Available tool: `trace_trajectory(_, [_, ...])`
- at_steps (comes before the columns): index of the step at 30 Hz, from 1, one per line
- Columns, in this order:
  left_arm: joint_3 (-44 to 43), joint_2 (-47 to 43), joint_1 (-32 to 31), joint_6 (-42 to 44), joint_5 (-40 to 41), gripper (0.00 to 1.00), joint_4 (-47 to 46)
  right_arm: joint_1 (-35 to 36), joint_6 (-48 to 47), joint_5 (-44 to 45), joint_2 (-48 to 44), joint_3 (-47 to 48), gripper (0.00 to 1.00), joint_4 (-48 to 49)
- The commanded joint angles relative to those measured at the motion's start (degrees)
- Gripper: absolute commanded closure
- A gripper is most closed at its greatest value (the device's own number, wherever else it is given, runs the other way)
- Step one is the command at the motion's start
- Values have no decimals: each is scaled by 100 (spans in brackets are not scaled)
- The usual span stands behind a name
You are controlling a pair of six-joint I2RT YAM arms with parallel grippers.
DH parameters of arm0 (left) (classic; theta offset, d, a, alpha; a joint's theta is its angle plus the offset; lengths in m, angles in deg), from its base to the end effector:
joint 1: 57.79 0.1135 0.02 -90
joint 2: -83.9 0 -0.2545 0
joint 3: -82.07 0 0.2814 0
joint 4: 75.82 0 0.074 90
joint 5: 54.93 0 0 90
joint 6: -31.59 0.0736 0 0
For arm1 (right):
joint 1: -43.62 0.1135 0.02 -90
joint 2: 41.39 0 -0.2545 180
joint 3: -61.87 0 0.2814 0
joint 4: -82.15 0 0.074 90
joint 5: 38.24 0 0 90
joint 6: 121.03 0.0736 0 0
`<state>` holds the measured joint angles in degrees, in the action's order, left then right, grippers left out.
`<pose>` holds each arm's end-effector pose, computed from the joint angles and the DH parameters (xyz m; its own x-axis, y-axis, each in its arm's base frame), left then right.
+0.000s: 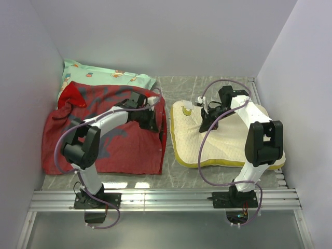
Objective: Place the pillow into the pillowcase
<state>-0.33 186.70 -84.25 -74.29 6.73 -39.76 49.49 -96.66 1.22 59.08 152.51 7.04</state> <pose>0.3576 -0.2170 0.1479 -0.8893 0.1736 -0.4232 0.3989 0.7471 -0.5317 0.3465 0.0927 0.1954 -0.2880 -0.6116 -0.7369 -0.9574 0.1652 0.2370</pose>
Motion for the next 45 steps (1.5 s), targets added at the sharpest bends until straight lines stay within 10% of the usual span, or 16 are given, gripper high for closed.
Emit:
trace_trajectory(1, [-330,-725,334,-64,-383,100,16,142,-336,-368,-194,113,100,-592])
trace_trajectory(18, [47,-1842,616,129,-1077,100,341,1724,-909,352,-502,-213,100,-593])
trace_trajectory(30, [426,-2414,607,744,-1139,100,1017,1690,-162,405,948,2230,100,-575])
trace_trajectory(45, [39,-2546,624,1790,-2237,100,2062,1690,1605,1819,474,1406,100,2498])
